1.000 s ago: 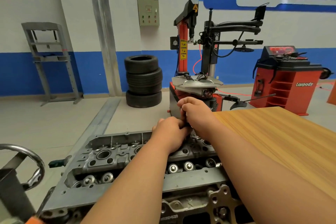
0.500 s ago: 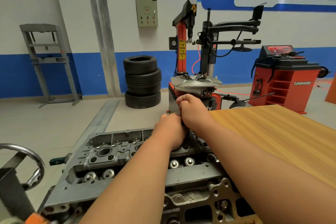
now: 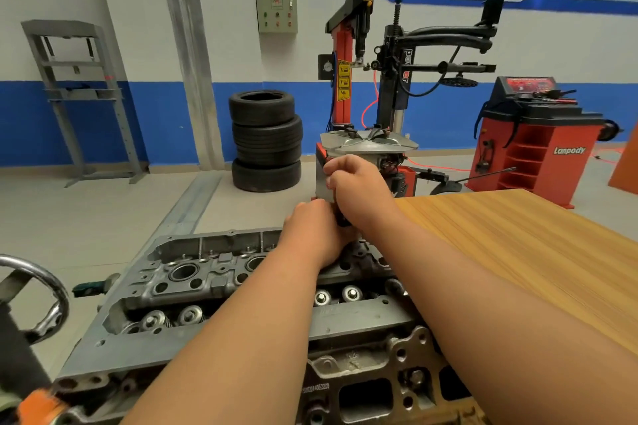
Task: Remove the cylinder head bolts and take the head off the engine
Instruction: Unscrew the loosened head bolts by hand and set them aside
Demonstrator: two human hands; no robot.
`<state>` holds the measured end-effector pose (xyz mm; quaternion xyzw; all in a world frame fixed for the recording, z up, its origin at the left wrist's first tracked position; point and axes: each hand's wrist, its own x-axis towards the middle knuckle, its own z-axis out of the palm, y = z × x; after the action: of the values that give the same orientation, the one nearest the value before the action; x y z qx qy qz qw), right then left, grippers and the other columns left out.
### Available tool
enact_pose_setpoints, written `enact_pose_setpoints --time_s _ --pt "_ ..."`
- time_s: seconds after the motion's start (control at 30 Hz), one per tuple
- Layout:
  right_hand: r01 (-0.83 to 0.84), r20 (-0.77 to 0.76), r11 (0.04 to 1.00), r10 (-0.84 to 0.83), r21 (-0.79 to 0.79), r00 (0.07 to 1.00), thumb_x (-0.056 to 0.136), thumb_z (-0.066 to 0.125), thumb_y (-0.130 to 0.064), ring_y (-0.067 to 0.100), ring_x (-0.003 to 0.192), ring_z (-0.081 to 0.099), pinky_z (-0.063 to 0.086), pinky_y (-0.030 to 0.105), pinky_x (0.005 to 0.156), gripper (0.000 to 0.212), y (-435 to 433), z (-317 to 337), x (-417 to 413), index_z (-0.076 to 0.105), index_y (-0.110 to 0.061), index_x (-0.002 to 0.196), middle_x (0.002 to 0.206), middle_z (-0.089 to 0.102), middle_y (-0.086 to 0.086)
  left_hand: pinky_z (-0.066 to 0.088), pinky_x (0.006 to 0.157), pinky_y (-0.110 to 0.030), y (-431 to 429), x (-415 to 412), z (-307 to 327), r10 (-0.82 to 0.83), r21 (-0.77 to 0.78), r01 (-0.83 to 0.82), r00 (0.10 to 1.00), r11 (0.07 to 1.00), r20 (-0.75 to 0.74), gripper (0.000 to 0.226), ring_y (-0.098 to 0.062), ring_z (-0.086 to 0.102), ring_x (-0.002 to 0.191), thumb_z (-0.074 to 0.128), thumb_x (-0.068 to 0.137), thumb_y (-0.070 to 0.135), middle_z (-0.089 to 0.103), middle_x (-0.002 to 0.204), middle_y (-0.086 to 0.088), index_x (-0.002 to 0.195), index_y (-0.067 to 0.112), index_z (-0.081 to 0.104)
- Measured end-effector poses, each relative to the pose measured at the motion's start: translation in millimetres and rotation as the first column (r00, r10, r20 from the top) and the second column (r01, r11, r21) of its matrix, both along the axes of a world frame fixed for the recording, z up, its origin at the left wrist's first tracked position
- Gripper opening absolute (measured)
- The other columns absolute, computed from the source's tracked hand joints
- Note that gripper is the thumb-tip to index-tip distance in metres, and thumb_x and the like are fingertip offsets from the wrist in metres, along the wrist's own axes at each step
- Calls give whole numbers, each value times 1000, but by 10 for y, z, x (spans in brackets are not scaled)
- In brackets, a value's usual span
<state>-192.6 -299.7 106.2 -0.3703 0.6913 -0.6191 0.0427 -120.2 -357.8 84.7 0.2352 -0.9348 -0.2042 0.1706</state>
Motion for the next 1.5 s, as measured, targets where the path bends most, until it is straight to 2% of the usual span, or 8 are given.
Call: enact_pose_setpoints --time_s 0.27,0.47,0.57,0.83,0.97,1.17,1.37,1.5 --pt "-207 431 970 243 -130 869 94 50 -37 11 38 31 28 22 38 42 1 80 -115 52 -18 57 43 38 -5 46 95 -44 -22 45 -33 -34 167 43 998 985 -55 27 -30 54 108 67 80 45 67 102 -6 91 20 72" --pt "314 -376 873 -167 372 911 85 57 -42 16 85 56 39 28 63 29 90 19 -72 56 -17 100 93 59 -4 47 94 -46 -24 33 7 -35 198 43 998 979 -46 19 -33 57 104 67 84 41 68 97 -9 78 23 65" --pt "456 -467 767 -233 451 853 73 60 -59 20 65 57 37 29 52 46 221 54 -125 56 -14 68 64 59 0 46 93 -46 -4 28 7 -8 189 15 999 982 -38 32 -33 58 103 69 82 44 66 88 -8 61 24 56" --pt "213 -532 898 27 386 847 92 59 -32 10 83 57 35 15 60 15 371 83 -89 69 -21 95 90 64 -7 39 100 -46 10 55 22 -54 139 56 998 989 -19 14 -26 51 114 57 90 43 67 110 1 95 33 66" --pt "135 -466 925 49 354 884 93 56 -26 7 97 55 33 9 69 27 392 65 -103 65 -22 118 107 62 -8 45 92 -44 14 28 36 -29 133 33 999 991 -32 26 -27 59 95 64 87 40 61 76 3 66 26 58" --pt "359 -514 856 -132 372 848 79 70 -49 10 66 52 32 23 51 36 317 89 -73 53 -20 68 71 58 -3 47 89 -43 51 0 47 -5 86 6 1000 996 -9 37 -29 59 95 63 87 47 54 73 2 64 24 46" --pt "90 -440 929 83 359 894 92 60 -24 3 84 59 42 20 69 13 470 107 -92 69 -22 100 91 66 -8 43 98 -45 21 64 26 -98 189 114 991 975 -89 17 -28 58 106 61 89 34 69 101 -2 99 23 68" --pt "119 -393 937 20 328 919 89 61 -31 6 89 58 44 18 70 20 399 90 -90 64 -20 105 93 63 -10 47 88 -41 24 48 56 -53 172 69 994 983 -96 24 -25 59 83 68 86 33 60 71 1 66 22 59"
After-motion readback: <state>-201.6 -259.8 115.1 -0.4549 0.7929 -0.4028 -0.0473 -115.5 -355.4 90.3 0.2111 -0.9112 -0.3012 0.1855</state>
